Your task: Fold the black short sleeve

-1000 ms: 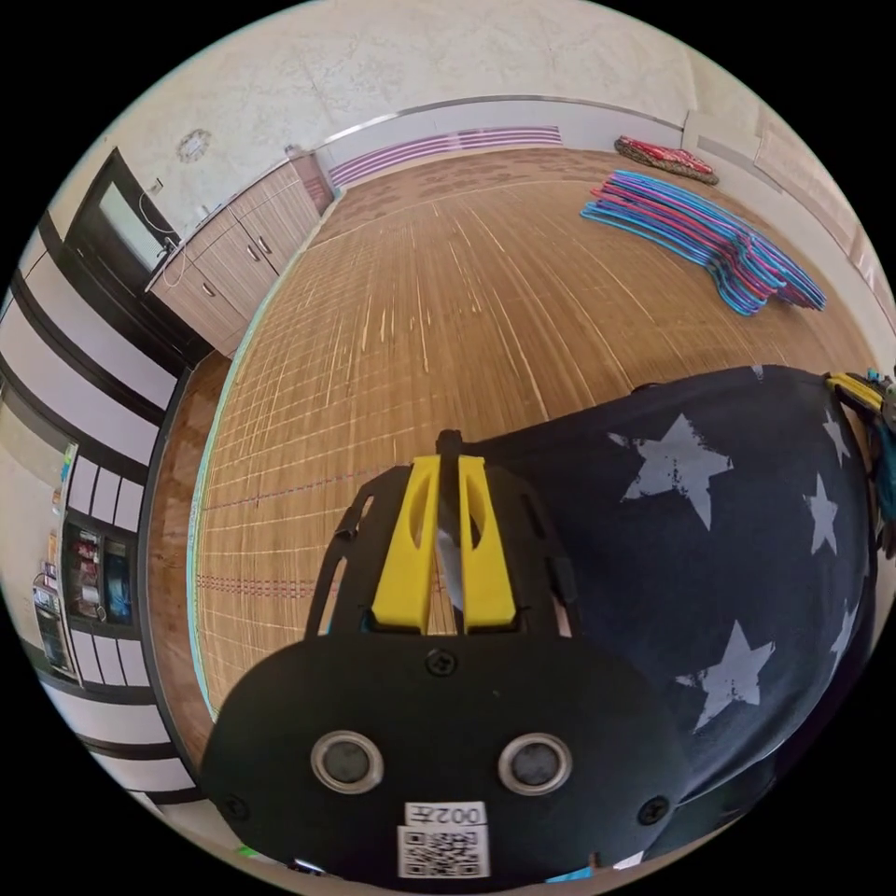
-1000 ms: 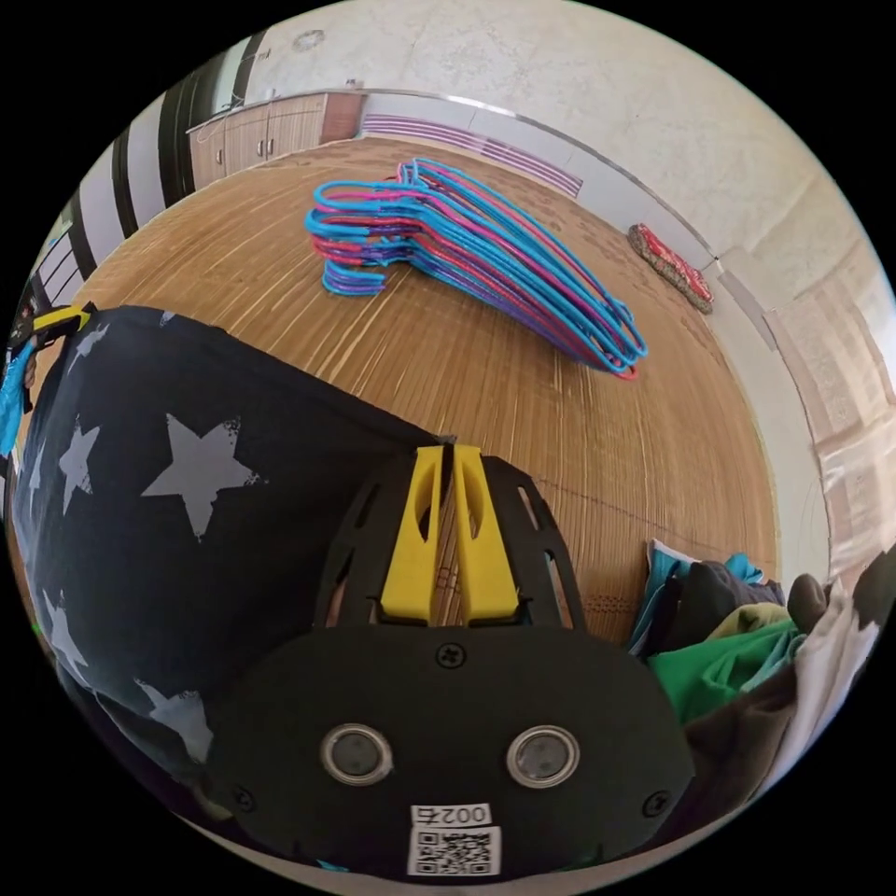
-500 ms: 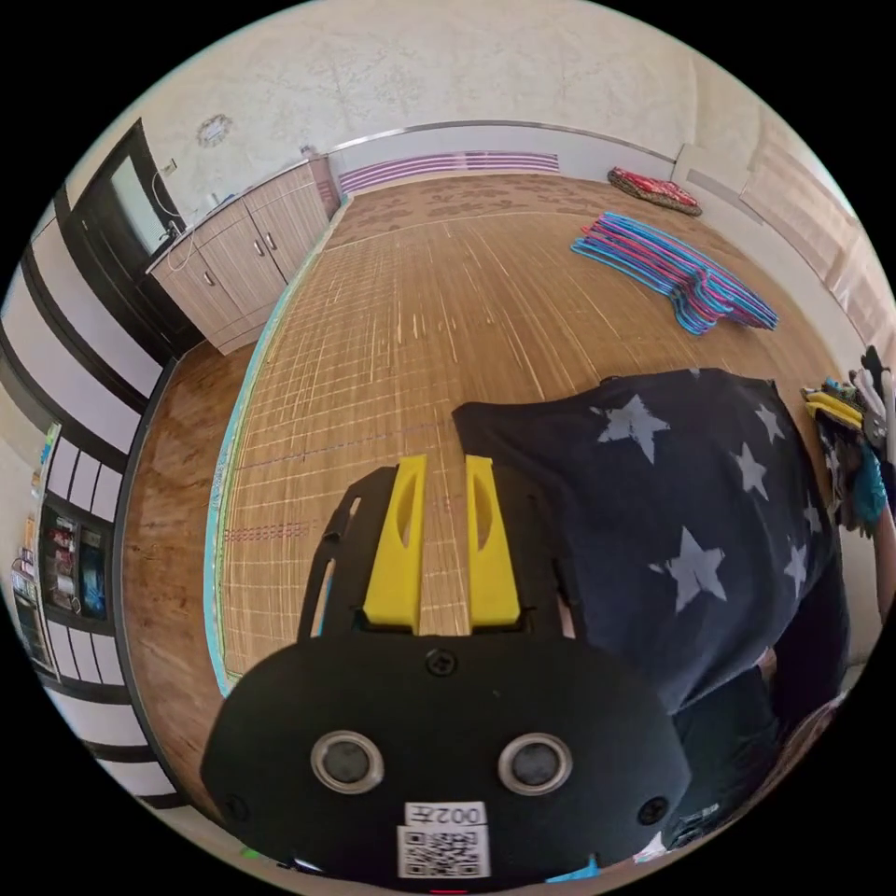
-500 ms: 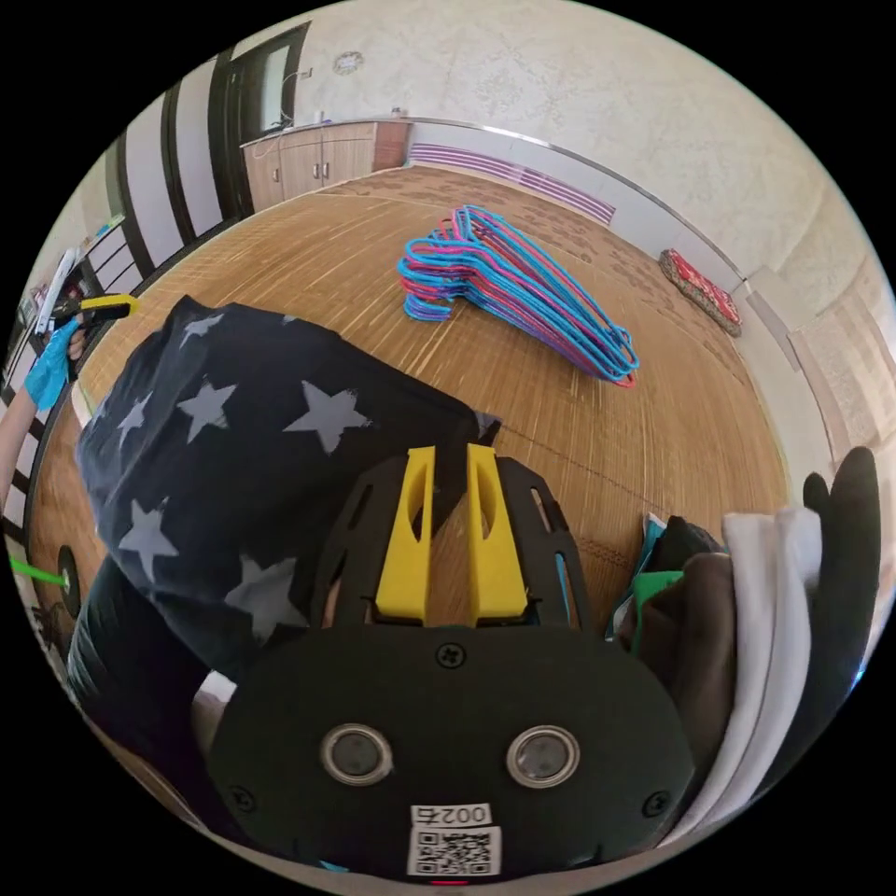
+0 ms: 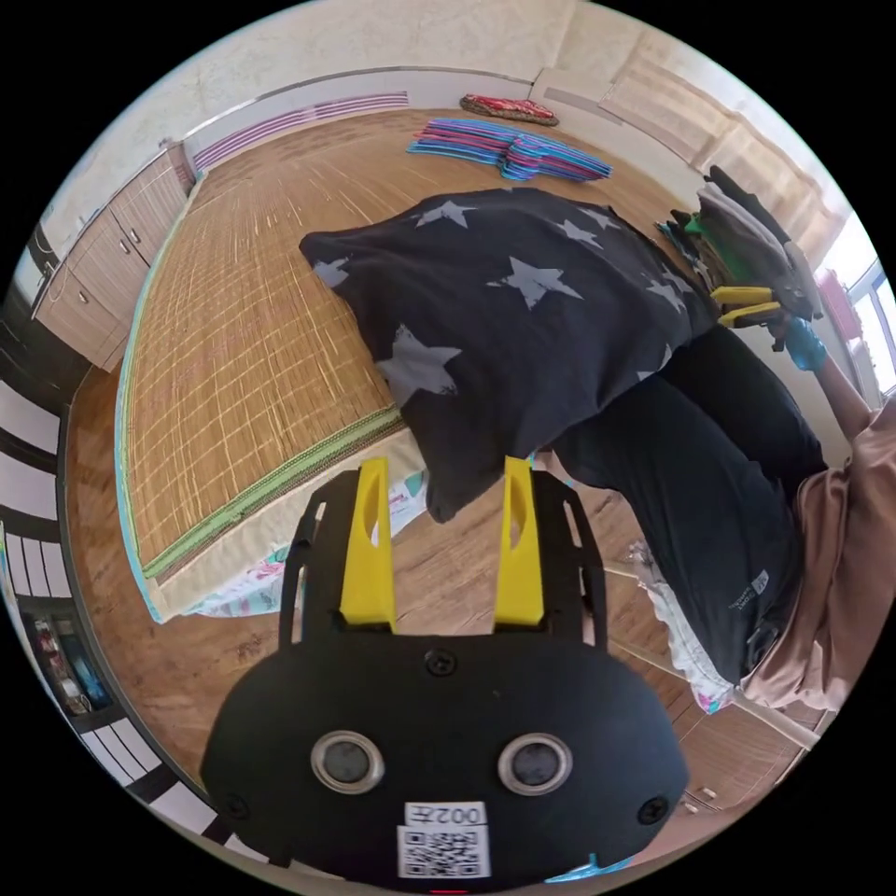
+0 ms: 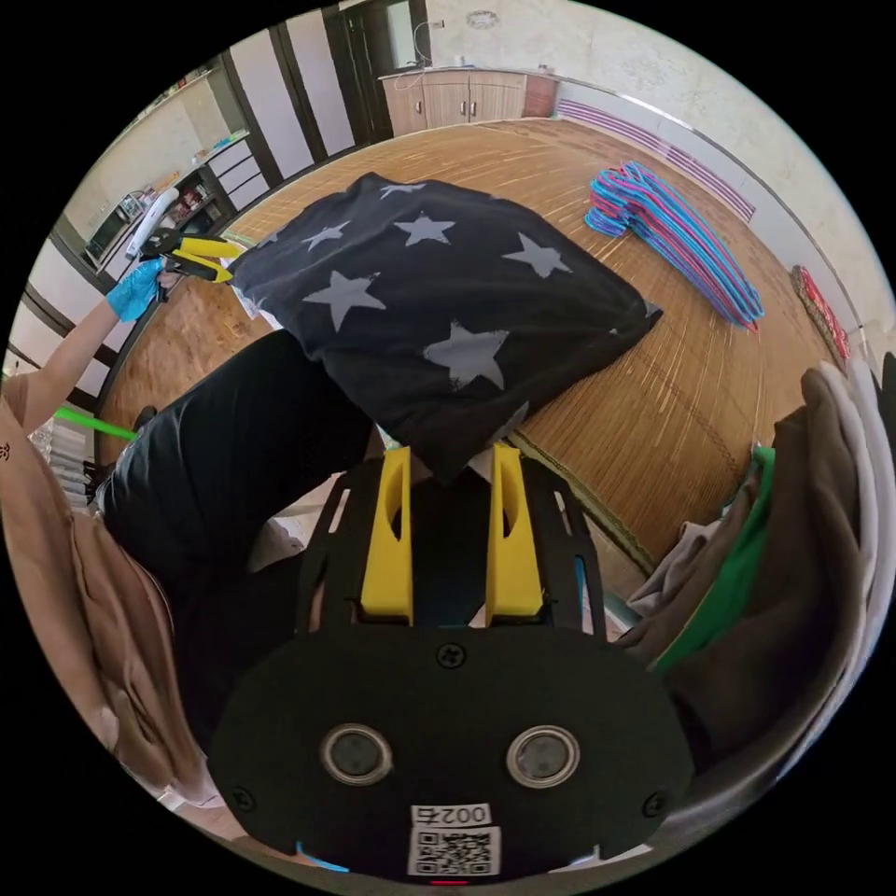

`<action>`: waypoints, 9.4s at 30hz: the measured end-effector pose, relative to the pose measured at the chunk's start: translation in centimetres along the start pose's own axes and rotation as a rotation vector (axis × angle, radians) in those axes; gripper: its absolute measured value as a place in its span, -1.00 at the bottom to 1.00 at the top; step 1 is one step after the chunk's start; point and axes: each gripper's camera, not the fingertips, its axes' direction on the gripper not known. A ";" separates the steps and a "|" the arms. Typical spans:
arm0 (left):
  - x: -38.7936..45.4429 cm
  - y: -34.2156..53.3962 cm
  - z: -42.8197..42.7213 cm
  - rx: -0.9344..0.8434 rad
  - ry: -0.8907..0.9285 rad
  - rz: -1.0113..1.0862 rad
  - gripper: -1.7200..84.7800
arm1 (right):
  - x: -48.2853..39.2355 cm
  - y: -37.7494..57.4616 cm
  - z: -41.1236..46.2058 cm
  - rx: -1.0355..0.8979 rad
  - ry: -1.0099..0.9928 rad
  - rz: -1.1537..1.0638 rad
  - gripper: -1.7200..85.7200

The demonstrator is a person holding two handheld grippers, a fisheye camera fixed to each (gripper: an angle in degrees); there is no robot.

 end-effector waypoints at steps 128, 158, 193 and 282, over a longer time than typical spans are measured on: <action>22.5 -7.6 -34.8 0.572 -0.765 -0.398 -0.97 | -35.1 18.0 -26.8 0.780 -0.366 -0.566 -0.98; 50.1 -43.3 -5.3 0.181 -0.404 0.423 -0.97 | -11.3 35.3 -10.8 0.248 -0.195 0.071 -0.98; 58.8 -49.2 -1.3 0.009 -0.369 0.598 -0.86 | -5.7 42.6 -7.3 0.226 -0.222 0.138 -0.88; 79.1 0.3 -6.7 0.120 -0.019 0.538 -0.98 | -23.2 44.1 -8.7 0.259 0.211 -0.643 -0.94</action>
